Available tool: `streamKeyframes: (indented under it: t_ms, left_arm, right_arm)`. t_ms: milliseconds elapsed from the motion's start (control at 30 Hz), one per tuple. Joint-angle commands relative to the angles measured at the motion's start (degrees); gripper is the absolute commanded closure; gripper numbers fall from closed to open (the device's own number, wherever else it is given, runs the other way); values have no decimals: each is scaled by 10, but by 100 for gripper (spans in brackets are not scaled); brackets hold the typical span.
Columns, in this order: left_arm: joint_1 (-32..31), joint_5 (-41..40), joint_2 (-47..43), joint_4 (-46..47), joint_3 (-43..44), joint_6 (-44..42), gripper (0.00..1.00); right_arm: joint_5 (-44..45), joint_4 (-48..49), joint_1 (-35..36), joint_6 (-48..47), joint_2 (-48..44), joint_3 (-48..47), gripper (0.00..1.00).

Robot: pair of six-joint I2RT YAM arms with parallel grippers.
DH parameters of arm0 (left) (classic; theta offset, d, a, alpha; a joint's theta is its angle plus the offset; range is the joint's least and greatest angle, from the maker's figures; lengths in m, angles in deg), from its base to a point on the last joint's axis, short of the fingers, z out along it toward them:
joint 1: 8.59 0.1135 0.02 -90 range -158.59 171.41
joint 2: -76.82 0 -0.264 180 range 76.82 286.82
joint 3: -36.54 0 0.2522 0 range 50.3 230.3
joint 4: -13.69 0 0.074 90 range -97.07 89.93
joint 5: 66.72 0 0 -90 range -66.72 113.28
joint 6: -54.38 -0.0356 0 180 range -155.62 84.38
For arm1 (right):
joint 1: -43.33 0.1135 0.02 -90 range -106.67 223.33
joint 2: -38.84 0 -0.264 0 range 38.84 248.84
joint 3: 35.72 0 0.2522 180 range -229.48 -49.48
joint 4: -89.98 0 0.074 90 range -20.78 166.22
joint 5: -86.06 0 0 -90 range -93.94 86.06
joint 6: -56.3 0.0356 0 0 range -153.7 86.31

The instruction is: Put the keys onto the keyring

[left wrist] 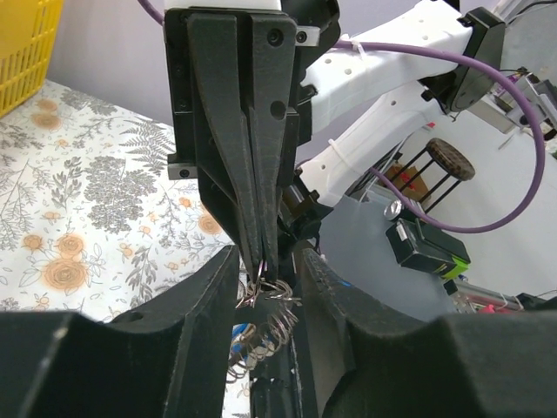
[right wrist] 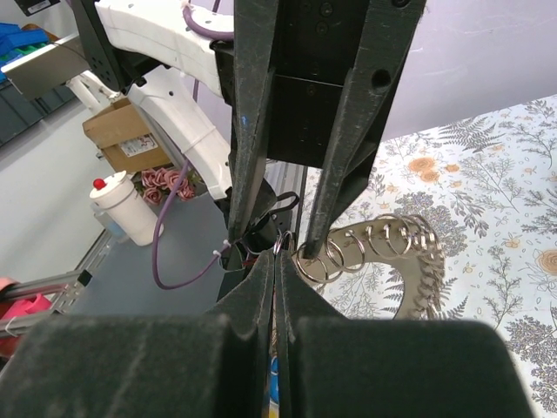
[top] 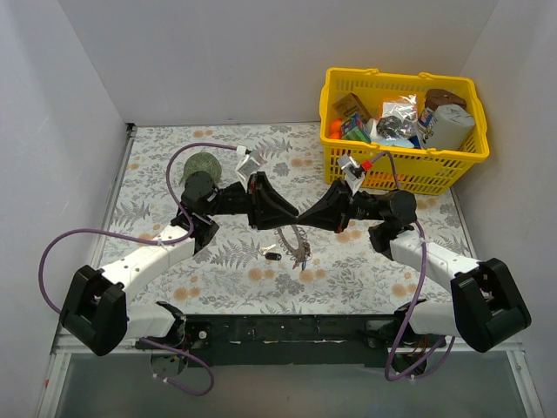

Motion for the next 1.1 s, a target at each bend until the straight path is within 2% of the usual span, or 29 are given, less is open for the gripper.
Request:
streamKeyframes:
  t_ms: [0, 167, 433, 867, 1067]
  left_arm:
    - [-3, -23, -32, -56, 27, -42, 57]
    - [-3, -65, -65, -108, 34, -83, 52]
    - [-3, -73, -80, -175, 45, -110, 56]
    - [-3, -67, -80, -194, 32, -119, 58]
    - [-3, -61, -74, -202, 31, -128, 66]
  right_arm:
    - [11, 70, 1, 5, -5, -7, 99]
    - [9, 76, 1, 9, -4, -5, 99]
    - [8, 84, 1, 13, -6, -4, 99]
    - [6, 89, 1, 16, -9, -7, 99]
    - [7, 90, 1, 18, -11, -7, 99]
